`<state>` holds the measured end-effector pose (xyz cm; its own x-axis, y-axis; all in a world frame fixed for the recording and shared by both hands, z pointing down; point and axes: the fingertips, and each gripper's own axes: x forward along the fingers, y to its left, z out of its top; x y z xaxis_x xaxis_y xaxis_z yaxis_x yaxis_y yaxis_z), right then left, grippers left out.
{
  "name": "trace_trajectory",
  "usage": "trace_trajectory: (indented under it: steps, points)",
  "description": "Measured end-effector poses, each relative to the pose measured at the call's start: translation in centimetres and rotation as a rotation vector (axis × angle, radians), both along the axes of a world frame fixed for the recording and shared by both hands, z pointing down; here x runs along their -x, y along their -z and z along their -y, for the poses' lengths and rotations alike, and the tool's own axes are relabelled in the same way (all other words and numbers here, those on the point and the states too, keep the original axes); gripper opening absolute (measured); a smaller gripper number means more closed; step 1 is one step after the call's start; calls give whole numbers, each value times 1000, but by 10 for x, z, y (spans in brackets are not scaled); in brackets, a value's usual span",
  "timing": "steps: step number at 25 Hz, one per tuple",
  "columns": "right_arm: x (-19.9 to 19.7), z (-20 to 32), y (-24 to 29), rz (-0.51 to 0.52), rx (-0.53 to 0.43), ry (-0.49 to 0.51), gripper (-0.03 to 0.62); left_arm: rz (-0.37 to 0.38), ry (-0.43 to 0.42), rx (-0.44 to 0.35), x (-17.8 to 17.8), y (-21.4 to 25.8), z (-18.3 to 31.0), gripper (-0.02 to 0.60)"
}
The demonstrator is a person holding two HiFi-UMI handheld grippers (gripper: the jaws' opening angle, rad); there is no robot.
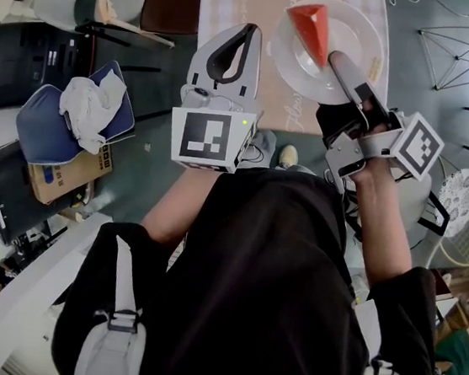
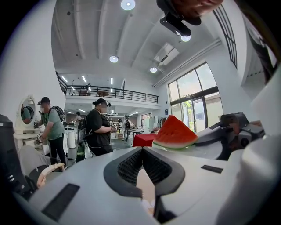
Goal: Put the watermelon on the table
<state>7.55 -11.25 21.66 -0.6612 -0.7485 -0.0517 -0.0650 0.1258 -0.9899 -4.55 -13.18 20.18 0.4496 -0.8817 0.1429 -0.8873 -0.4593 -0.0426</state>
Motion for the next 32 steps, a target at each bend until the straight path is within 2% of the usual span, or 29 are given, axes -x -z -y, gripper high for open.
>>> trace_trajectory:
  steps: [16,20,25,32]
  points:
    - [25,42,0,-14,10,-36,26,-18,-43,-7,26,0,49,8]
    - [46,62,-7,-22,22,-60,26,-67,-46,-12,49,-3,72,8]
    - [43,62,-8,-27,17,-84,26,-59,-75,-24,46,-5,70,8]
    - [41,63,-13,-18,14,-96,26,-62,-70,-9,49,-11,70,8]
